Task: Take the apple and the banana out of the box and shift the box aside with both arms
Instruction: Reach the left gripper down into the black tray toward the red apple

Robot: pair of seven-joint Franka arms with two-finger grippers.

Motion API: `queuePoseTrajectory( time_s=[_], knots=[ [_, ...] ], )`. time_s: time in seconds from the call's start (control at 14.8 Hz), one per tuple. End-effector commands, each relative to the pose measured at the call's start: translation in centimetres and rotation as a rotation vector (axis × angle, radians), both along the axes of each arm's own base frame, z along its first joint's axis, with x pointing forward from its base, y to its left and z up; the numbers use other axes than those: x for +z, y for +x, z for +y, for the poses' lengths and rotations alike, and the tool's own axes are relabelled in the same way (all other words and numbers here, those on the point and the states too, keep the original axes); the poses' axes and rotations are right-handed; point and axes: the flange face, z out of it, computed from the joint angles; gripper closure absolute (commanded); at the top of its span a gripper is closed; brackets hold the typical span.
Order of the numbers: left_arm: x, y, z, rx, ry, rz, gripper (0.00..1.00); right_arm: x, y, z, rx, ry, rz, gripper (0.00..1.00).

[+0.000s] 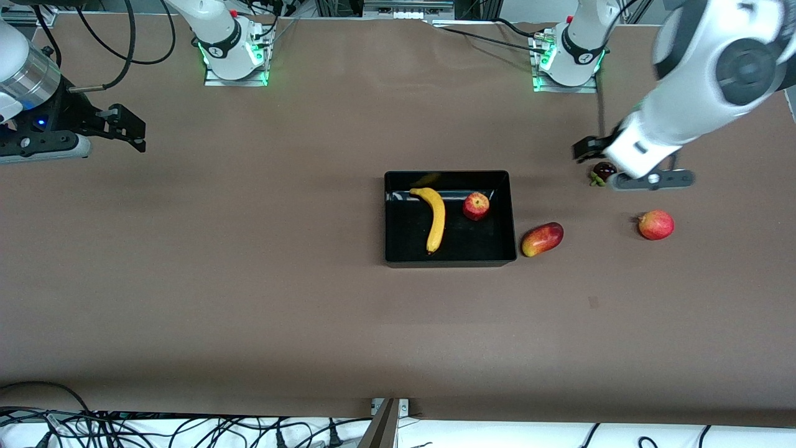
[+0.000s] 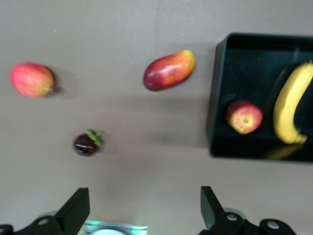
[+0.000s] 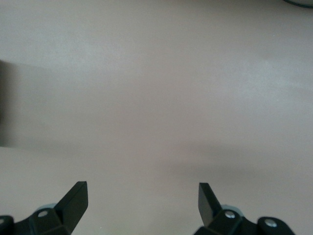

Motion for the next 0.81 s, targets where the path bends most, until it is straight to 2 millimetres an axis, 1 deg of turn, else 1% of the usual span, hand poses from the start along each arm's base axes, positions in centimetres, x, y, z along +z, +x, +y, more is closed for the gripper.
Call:
queuePoseTrajectory(
  time_s=[0.0, 0.07, 0.27, 0.34, 0.41, 0.54, 0.68, 0.75],
  knots=[
    [-3.6, 1.0, -4.1, 0.145, 0.019, 0.024, 0.00, 0.5, 0.3, -0.1, 0.006, -0.013, -0.010, 0.00],
    [-4.9, 1.1, -5.8, 0.196, 0.031, 0.015, 0.00, 0.5, 0.3, -0.1, 0.006, -0.013, -0.010, 0.00],
    [-8.8, 2.2, -9.4, 0.395, 0.027, -0.025, 0.00, 0.5, 0.2, -0.1, 0.006, -0.014, -0.009, 0.00],
    [-10.4, 2.4, -10.5, 0.436, 0.023, -0.029, 0.00, 0.5, 0.2, -0.1, 0.006, -0.014, -0.009, 0.00],
    [-12.1, 2.9, -11.0, 0.485, 0.017, -0.034, 0.00, 0.5, 0.3, -0.1, 0.006, -0.013, -0.010, 0.00],
    [-15.4, 2.6, -13.1, 0.520, 0.017, -0.020, 0.00, 0.5, 0.2, -0.1, 0.006, -0.014, -0.009, 0.00],
    [-17.8, 2.4, -13.3, 0.522, 0.033, 0.016, 0.00, 0.5, 0.2, -0.1, 0.006, -0.014, -0.009, 0.00],
    [-18.6, 2.3, -13.5, 0.519, 0.037, 0.027, 0.00, 0.5, 0.2, -0.1, 0.006, -0.014, -0.009, 0.00]
  ],
)
